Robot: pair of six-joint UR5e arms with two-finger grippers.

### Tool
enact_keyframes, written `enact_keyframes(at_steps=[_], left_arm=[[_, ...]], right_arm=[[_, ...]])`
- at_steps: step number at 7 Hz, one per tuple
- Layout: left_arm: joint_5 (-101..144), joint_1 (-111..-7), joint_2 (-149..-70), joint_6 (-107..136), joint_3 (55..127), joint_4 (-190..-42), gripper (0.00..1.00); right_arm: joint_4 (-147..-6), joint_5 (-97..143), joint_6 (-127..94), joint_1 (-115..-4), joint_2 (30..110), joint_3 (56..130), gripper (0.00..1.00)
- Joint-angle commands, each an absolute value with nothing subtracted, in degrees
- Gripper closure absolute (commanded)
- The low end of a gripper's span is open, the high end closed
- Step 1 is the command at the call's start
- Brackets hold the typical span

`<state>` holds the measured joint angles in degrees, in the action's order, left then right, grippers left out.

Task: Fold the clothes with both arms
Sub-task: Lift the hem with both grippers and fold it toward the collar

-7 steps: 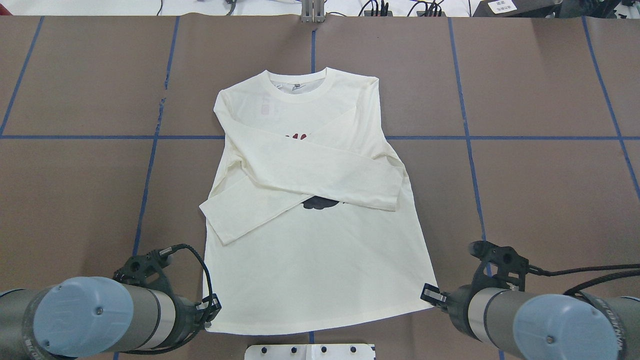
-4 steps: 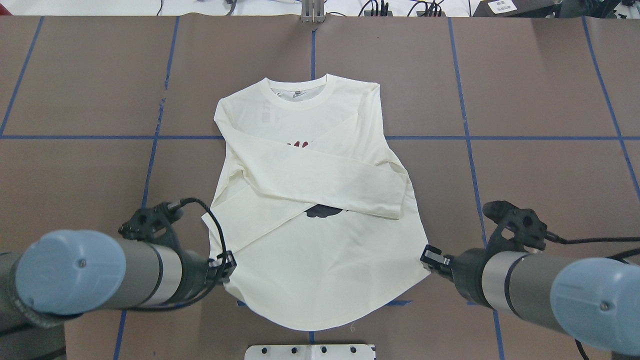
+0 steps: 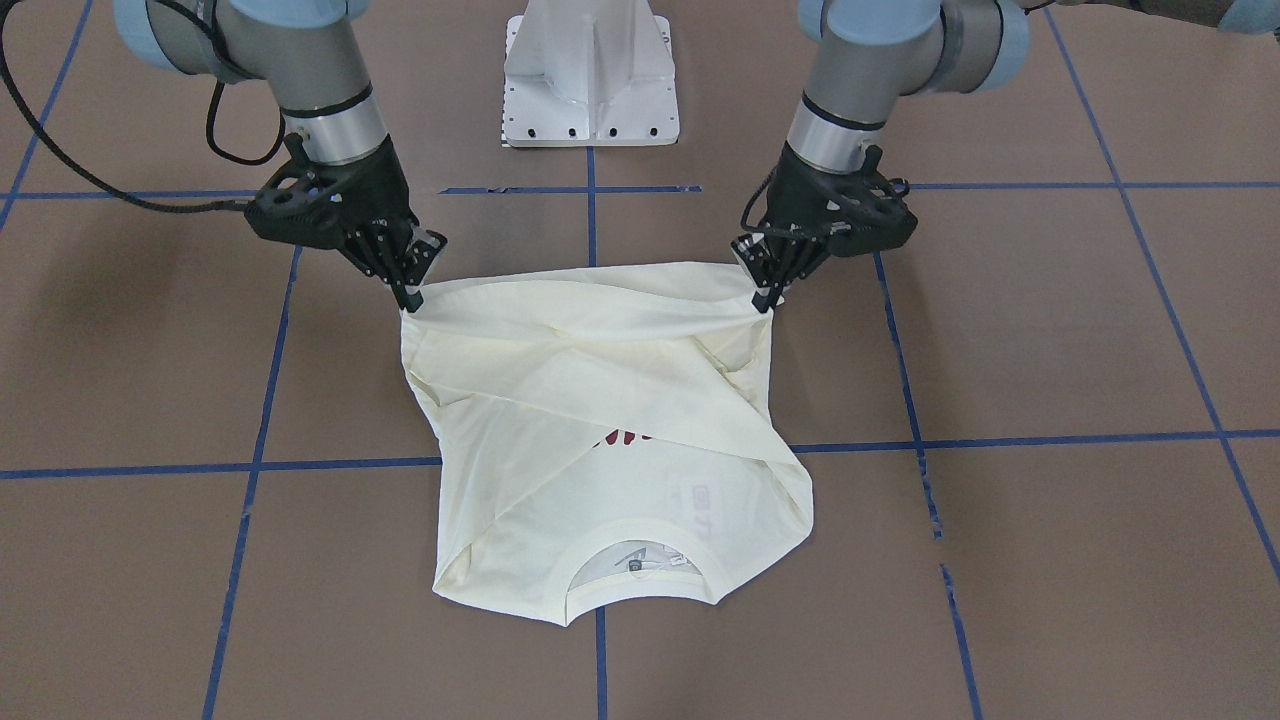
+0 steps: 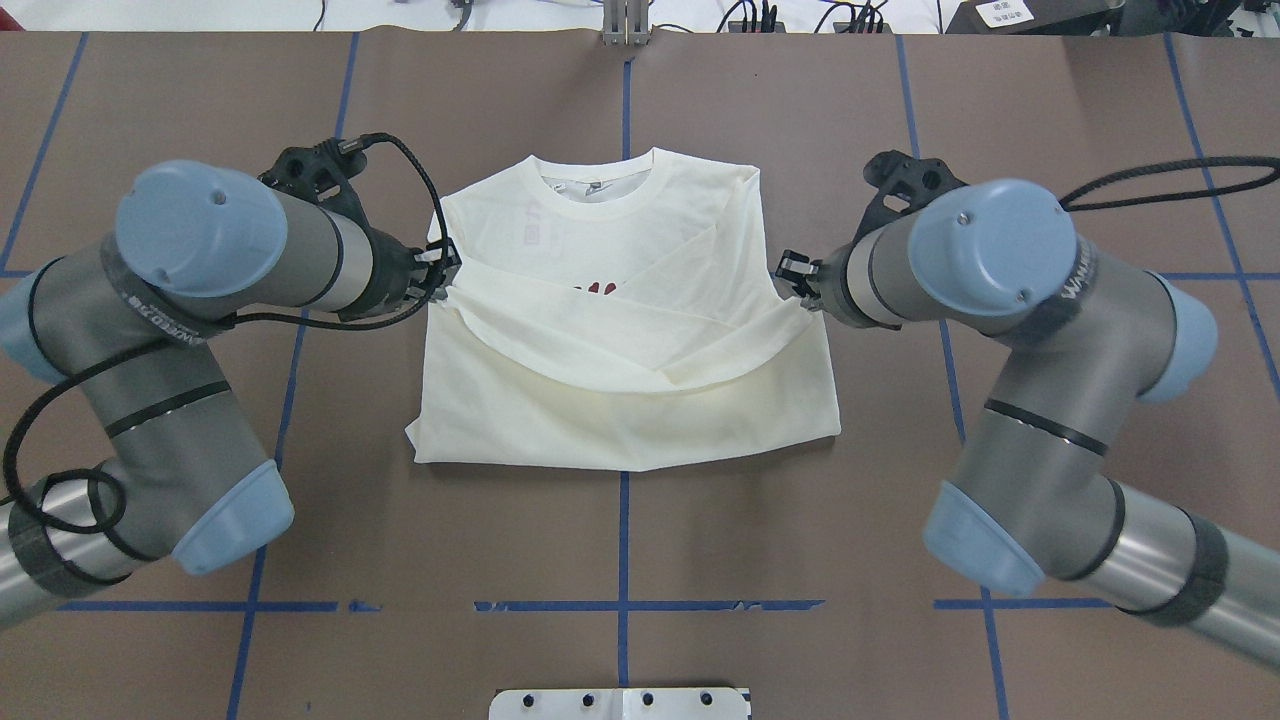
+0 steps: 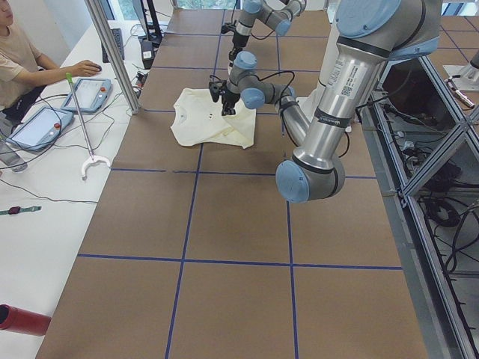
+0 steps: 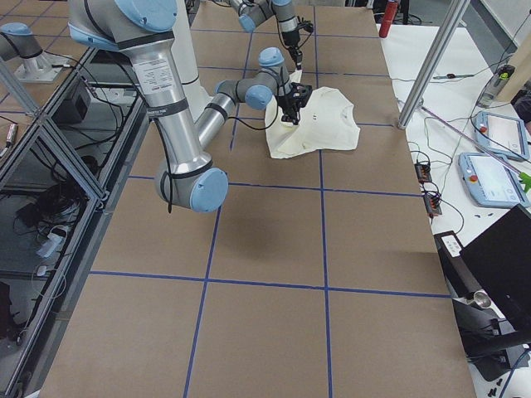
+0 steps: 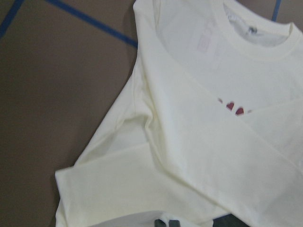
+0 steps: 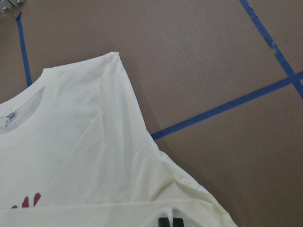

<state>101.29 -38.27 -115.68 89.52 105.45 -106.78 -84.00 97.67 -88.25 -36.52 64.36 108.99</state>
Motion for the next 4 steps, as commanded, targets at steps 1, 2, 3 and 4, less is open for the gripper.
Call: enact_keyframes(at_steps=[1,2,3,4], left_arm=[[101.3,-41.7,-116.1,87.3,93.1,-118.9,1.0],[101.3,-42.0,-116.2,84.2,88.5,-122.2,1.0],[101.3,-42.6,-117.1,84.2,83.4,-127.0,1.0],[101.2,-42.6,-118.0,84.2,80.4,-130.0,1.0]], right_arm=[[-79.8,98.1,-85.6,-40.0,55.5,92.1,1.0],[-71.5,98.2,-85.8,-41.1,55.1,84.7,1.0],[-66.4,98.6,-85.7,-42.3,53.1,78.2,1.0],[-66.2,100.3,-85.6,-43.1,49.0,72.4,1.0]])
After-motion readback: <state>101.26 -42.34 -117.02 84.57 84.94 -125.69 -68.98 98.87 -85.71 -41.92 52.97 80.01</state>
